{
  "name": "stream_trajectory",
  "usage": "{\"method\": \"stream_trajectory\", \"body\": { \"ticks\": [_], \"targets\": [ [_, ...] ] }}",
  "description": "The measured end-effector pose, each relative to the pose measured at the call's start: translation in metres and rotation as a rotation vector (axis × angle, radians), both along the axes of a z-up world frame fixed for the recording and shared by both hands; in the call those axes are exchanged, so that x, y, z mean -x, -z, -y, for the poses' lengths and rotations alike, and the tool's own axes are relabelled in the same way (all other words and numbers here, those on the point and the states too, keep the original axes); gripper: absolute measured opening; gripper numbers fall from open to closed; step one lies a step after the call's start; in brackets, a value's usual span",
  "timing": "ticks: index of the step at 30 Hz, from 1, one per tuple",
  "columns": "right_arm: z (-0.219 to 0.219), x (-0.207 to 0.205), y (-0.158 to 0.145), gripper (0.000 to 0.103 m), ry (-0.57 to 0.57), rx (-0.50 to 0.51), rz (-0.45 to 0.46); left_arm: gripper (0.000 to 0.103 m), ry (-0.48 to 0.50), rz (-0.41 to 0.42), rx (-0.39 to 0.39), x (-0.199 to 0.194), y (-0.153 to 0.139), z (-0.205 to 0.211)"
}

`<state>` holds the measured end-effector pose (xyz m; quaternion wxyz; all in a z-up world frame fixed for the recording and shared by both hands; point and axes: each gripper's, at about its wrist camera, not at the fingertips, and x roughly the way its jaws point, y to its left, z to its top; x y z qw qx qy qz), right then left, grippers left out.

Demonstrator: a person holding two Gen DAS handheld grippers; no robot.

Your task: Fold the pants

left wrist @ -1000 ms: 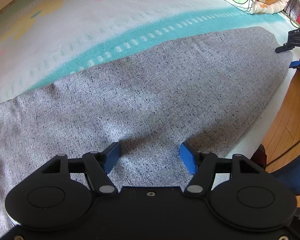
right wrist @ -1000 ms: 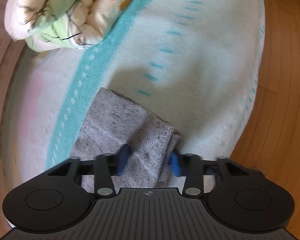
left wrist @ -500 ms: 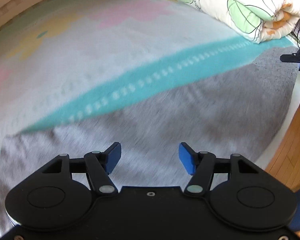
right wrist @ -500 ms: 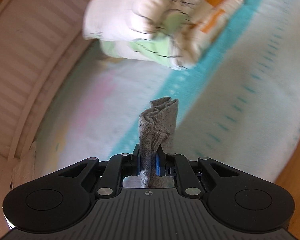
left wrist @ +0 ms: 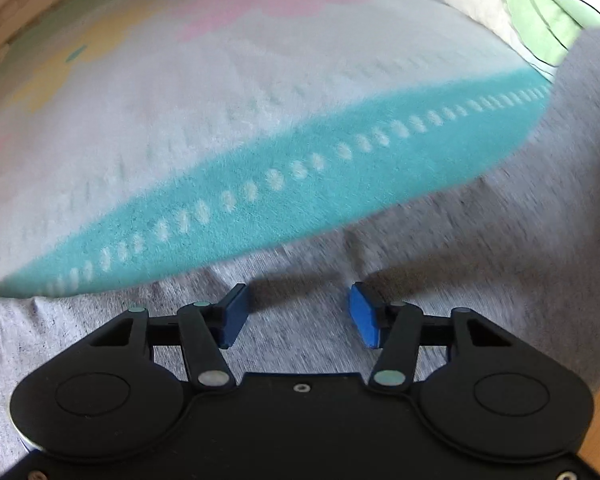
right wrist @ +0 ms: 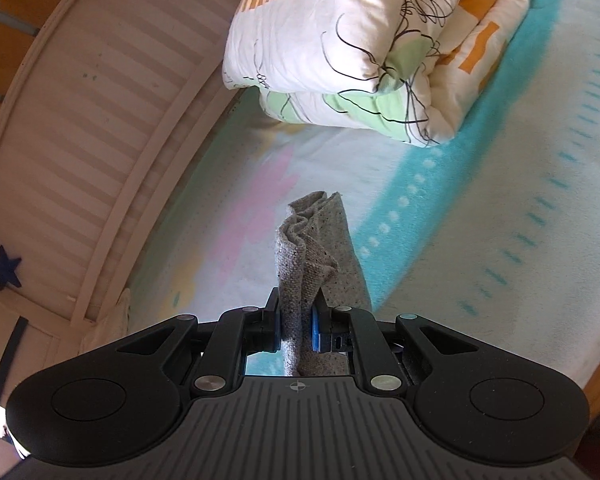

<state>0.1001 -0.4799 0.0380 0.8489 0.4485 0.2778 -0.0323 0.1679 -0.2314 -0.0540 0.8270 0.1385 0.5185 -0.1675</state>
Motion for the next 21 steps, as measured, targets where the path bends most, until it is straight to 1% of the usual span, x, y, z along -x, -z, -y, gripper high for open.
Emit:
{"method": "stream_trajectory", "body": {
  "ticks": [1, 4, 7, 8, 11, 12, 13, 14, 16, 18, 21],
  "targets": [
    [0.0, -0.001, 0.0, 0.013, -0.002, -0.002, 0.002, 0.059, 0.01, 0.004, -0.001, 0.007, 0.0, 0.0],
    [-0.002, 0.001, 0.0, 0.013, -0.006, -0.008, 0.005, 0.059, 0.026, -0.014, 0.032, 0.034, 0.0, -0.006],
    [-0.004, 0.002, -0.001, 0.013, -0.011, -0.003, 0.007, 0.059, 0.068, 0.026, 0.023, 0.065, -0.002, -0.012],
    [-0.005, 0.002, -0.002, 0.013, -0.013, -0.001, 0.006, 0.059, 0.081, 0.028, 0.024, 0.076, -0.001, -0.016],
    [-0.013, 0.003, -0.005, 0.013, -0.026, 0.01, 0.01, 0.059, 0.119, 0.012, 0.027, 0.095, -0.002, -0.023],
    [-0.016, 0.002, -0.006, 0.013, -0.033, 0.016, 0.014, 0.059, 0.13, 0.014, 0.027, 0.097, -0.004, -0.024],
    [-0.021, 0.002, -0.009, 0.013, -0.047, 0.026, 0.02, 0.059, 0.129, 0.009, 0.043, 0.097, -0.007, -0.028],
    [-0.026, 0.001, -0.011, 0.013, -0.063, 0.033, 0.027, 0.059, 0.112, -0.002, 0.066, 0.093, -0.011, -0.033],
    [-0.039, -0.001, -0.017, 0.013, -0.113, 0.041, 0.049, 0.059, 0.038, -0.025, 0.12, 0.077, -0.018, -0.046],
    [-0.057, -0.005, -0.025, 0.013, -0.195, 0.046, 0.091, 0.059, -0.031, -0.034, 0.164, 0.06, -0.026, -0.058],
    [-0.091, -0.011, -0.037, 0.013, -0.341, 0.075, 0.145, 0.059, -0.108, -0.011, 0.206, 0.034, -0.04, -0.073]
  ]
}}
